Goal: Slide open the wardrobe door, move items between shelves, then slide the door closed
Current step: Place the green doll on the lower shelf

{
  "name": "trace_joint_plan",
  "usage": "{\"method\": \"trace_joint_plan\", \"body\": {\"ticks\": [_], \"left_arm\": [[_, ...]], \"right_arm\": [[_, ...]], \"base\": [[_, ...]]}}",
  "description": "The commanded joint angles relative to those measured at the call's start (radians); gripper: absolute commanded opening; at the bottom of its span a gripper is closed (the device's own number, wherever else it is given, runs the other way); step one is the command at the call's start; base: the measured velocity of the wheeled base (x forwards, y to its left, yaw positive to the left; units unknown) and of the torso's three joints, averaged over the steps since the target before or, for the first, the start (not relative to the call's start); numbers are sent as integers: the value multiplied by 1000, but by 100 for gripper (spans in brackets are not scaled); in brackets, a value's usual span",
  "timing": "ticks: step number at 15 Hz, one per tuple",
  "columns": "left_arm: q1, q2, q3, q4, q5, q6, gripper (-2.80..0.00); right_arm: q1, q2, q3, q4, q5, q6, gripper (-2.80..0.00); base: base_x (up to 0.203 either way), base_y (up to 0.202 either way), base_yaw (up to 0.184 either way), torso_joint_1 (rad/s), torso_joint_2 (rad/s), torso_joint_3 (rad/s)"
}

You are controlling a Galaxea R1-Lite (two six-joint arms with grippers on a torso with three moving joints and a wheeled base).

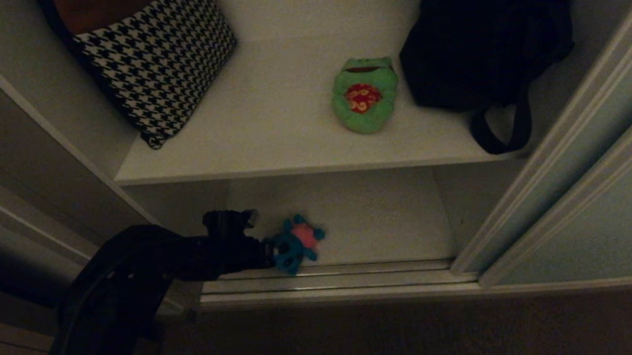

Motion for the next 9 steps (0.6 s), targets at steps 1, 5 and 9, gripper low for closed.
{"method": "trace_joint_plan", "body": {"ticks": [1,5,9], "left_arm": [[0,-31,-12,140,-57,-14,-280],[0,-3,-117,383,-65,12,-280],[3,64,-119,226,22,101,-280]], "right_arm": [[0,0,0,0,0,-1,-280],[0,1,0,0,0,-1,-280],[0,0,0,0,0,-1,-280]], "base": [[0,0,0,0,0,0],[0,0,0,0,0,0],[0,0,0,0,0,0]]}}
